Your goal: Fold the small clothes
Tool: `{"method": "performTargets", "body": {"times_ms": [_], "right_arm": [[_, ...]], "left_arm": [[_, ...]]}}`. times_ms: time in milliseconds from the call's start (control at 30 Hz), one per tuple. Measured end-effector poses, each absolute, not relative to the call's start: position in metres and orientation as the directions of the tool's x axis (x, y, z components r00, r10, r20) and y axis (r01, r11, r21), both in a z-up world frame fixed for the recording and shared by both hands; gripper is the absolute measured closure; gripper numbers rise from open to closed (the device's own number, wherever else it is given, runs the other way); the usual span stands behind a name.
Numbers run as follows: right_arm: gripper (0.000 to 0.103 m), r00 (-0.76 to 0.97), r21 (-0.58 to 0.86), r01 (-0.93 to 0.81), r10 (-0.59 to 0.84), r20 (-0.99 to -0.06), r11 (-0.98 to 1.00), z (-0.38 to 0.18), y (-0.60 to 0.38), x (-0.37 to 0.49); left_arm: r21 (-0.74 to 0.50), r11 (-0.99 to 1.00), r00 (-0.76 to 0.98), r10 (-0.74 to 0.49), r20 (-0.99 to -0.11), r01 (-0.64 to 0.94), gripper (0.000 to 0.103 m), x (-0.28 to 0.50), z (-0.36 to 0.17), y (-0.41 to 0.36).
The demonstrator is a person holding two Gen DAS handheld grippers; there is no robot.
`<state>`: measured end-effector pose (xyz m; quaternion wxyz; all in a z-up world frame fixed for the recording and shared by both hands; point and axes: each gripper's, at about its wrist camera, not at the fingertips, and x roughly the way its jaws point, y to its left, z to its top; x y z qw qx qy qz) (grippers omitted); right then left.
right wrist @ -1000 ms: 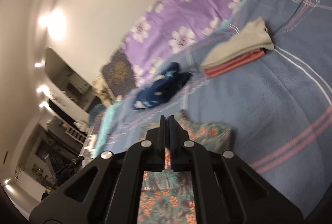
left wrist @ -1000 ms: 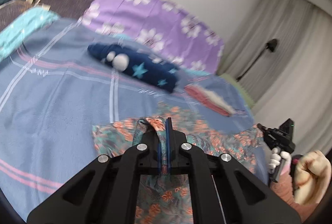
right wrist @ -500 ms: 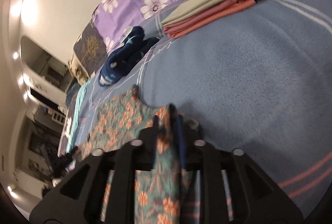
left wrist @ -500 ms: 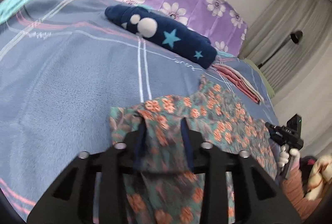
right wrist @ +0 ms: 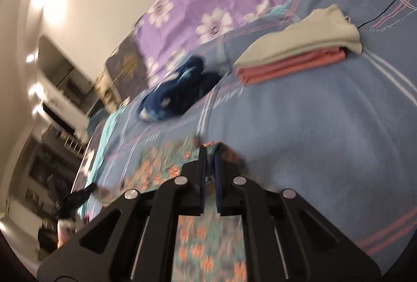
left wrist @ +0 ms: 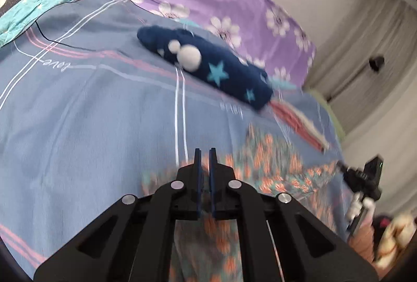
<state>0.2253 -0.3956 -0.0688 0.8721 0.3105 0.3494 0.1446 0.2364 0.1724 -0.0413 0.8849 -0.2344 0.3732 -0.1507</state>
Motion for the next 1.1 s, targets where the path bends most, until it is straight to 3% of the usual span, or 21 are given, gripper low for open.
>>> {"method": "performTargets", "body": {"times_ms": [67,133,233,333,400,500,667,767,833,967,1033,1100], "right_arm": [[0.089,0.692,0.632,0.027,0.441,-0.571,0.775,-0.079,-0.396,0.249],[0.075,0.67,0.627,0.067,0.431,-0.604,0.776,-0.089,-0.396,0.258],[0.069,0.669,0.623,0.03,0.448,-0.594,0.782,-0.093,-0.394,0.253],[0.064,0.679,0.548,-0.024,0.416,-0.604,0.836,-0.088,-0.395,0.24],[0.06,0.683,0.463,-0.068,0.38,-0.624,0.884,-0.083,-0.391,0.231],[0.045,0.669,0.33,-0.149,0.341,-0.661,0.932,-0.082,-0.378,0.223],[0.04,0.632,0.187,-0.213,0.281,-0.722,0.959,-0.093,-0.347,0.233],[0.039,0.632,0.159,-0.205,0.254,-0.732,0.966,-0.101,-0.341,0.245],[0.038,0.63,0.161,-0.182,0.241,-0.738,0.97,-0.106,-0.342,0.255],[0.038,0.641,0.225,-0.129,0.254,-0.724,0.966,-0.109,-0.353,0.271],[0.038,0.646,0.284,-0.116,0.289,-0.706,0.952,-0.109,-0.36,0.274],[0.038,0.642,0.329,-0.123,0.328,-0.693,0.936,-0.111,-0.365,0.275]], "left_arm": [[-0.519,0.854,0.693,-0.398,-0.601,0.041,0.096,0.251,-0.046,0.179],[-0.525,0.851,0.694,-0.391,-0.604,0.022,0.079,0.254,-0.05,0.182],[-0.496,0.867,0.709,-0.382,-0.593,0.052,0.062,0.244,-0.049,0.183],[-0.408,0.906,0.708,-0.36,-0.608,0.111,0.056,0.222,-0.042,0.178],[-0.268,0.942,0.71,-0.33,-0.622,0.202,0.049,0.197,-0.035,0.161],[-0.052,0.94,0.701,-0.287,-0.653,0.336,0.037,0.17,-0.035,0.132],[0.289,0.873,0.7,-0.081,-0.71,0.394,0.037,0.175,-0.067,0.089],[0.38,0.857,0.731,0.006,-0.682,0.347,0.037,0.203,-0.079,0.081],[0.369,0.882,0.746,0.03,-0.665,0.293,0.035,0.228,-0.075,0.086],[0.166,0.978,0.747,0.018,-0.664,0.124,0.035,0.28,-0.055,0.124],[0.02,0.993,0.742,-0.075,-0.666,0.118,0.035,0.286,-0.047,0.141],[-0.151,0.97,0.693,-0.242,-0.679,0.192,0.034,0.284,-0.047,0.15]]}}
